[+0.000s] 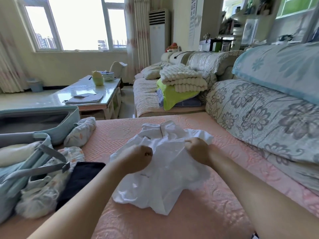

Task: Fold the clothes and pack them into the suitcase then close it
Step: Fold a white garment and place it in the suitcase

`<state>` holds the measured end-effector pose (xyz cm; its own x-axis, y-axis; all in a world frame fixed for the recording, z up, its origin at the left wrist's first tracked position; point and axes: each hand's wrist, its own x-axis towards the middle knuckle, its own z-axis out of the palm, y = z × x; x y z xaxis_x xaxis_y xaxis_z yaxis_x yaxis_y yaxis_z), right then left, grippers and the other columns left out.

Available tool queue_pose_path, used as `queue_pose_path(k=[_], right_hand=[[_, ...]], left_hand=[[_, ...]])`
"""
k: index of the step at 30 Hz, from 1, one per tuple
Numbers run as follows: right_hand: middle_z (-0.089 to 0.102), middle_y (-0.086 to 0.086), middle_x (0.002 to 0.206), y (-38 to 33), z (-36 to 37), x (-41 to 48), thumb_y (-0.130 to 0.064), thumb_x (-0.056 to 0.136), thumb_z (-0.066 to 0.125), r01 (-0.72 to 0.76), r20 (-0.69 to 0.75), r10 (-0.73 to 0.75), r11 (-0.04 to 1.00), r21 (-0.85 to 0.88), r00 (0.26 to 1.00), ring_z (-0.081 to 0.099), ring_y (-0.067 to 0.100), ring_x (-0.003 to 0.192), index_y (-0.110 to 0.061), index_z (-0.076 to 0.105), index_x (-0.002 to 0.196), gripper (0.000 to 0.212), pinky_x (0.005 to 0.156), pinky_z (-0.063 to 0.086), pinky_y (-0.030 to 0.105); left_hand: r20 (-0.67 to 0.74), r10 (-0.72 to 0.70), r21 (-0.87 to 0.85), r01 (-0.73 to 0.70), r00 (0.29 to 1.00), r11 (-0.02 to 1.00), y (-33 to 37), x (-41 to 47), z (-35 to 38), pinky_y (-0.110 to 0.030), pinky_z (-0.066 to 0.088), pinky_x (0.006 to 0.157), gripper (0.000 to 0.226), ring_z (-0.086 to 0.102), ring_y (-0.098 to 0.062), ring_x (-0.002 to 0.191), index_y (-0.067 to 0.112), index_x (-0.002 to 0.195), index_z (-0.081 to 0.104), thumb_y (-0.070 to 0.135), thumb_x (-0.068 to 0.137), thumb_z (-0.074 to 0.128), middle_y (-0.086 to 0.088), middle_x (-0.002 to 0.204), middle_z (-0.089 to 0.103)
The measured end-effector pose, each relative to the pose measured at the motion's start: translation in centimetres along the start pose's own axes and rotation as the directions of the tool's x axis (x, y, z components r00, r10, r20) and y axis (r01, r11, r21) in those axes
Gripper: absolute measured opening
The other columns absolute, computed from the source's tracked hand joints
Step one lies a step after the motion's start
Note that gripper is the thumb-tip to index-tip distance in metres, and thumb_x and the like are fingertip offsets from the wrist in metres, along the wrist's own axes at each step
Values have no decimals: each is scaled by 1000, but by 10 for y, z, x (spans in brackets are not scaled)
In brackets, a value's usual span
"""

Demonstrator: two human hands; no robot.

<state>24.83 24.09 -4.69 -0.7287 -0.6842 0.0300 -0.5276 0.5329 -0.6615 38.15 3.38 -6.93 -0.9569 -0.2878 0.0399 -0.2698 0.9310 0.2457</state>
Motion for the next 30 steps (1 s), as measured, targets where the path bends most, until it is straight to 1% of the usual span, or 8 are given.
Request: queue_pose_path(k=[3, 5, 9, 13, 17, 20, 25, 30], right_hand=[[55, -8, 92, 9, -3, -14, -49, 82, 62, -75, 330, 250, 884, -461, 911, 52, 11, 83, -22, 58, 100, 32, 74, 41, 17], [61, -4, 108, 29, 3, -20, -65, 59, 57, -81, 213, 324, 698, -712, 922, 60, 23, 97, -27, 58, 115, 68, 88, 49, 33], [62, 0, 98, 39, 7, -29, -34, 58, 44, -197, -104, 175, 683, -703, 979, 63, 30, 88, -29, 59, 114, 59, 75, 56, 47], [34, 6, 149, 33, 23, -49, -32, 78, 59, 49, 246, 167, 727, -685, 955, 32, 30, 138, -41, 26, 151, 81, 114, 29, 45], [31, -6, 157, 16, 45, -58, -53, 75, 70, 194, 411, 37, 841, -504, 911, 28, 20, 144, -49, 27, 148, 85, 114, 32, 39], [56, 2, 136, 11, 50, -53, -42, 93, 55, 116, 245, 80, 714, -691, 966, 57, 29, 115, -28, 58, 124, 34, 88, 48, 34], [53, 10, 131, 12, 32, -27, -11, 96, 48, 14, -307, -114, 951, -309, 945, 59, 31, 107, -16, 55, 124, 29, 85, 50, 38], [39, 12, 136, 31, 37, -11, -14, 89, 55, -131, -290, 40, 944, -302, 956, 43, 33, 125, -20, 40, 140, 53, 103, 42, 41]], left_hand=[[384, 44, -225, 47, 922, 973, 22, -25, -8, -21, 40, 53, 21, 48, -14, 54, 21, 70, 70, 15, 81, 53, 4, 62, 56], [432, 66, -251, 50, 899, 967, 28, -37, -1, -21, 44, 58, 15, 53, -10, 59, 25, 83, 70, 18, 84, 57, 6, 74, 60], [379, 64, -45, -50, 923, 998, 28, -47, 16, -32, 46, 95, 64, 47, -12, 110, 38, 125, 49, 56, 71, 78, 10, 121, 46], [546, -99, 246, -46, 832, 968, 29, -58, 32, -39, 43, 104, 94, 46, -19, 121, 39, 138, 38, 60, 60, 84, 7, 133, 43], [327, -71, 254, -15, 942, 967, 30, -60, 31, -28, 44, 79, 28, 59, -23, 107, 29, 119, 63, 33, 91, 59, 3, 120, 64], [34, -90, 215, 80, 995, 973, 28, -54, 18, -27, 36, 70, 21, 60, -25, 104, 27, 108, 64, 27, 99, 45, 1, 114, 66], [-609, 1, 200, 151, 793, 968, 8, -44, 10, -40, 52, 80, 30, 54, -28, 103, 21, 112, 65, 5, 86, 63, -3, 115, 55], [-247, 566, 179, -537, 786, 824, 38, -40, 48, -42, 54, 85, 42, 58, -20, 106, 31, 116, 65, 7, 87, 48, 5, 121, 57]])
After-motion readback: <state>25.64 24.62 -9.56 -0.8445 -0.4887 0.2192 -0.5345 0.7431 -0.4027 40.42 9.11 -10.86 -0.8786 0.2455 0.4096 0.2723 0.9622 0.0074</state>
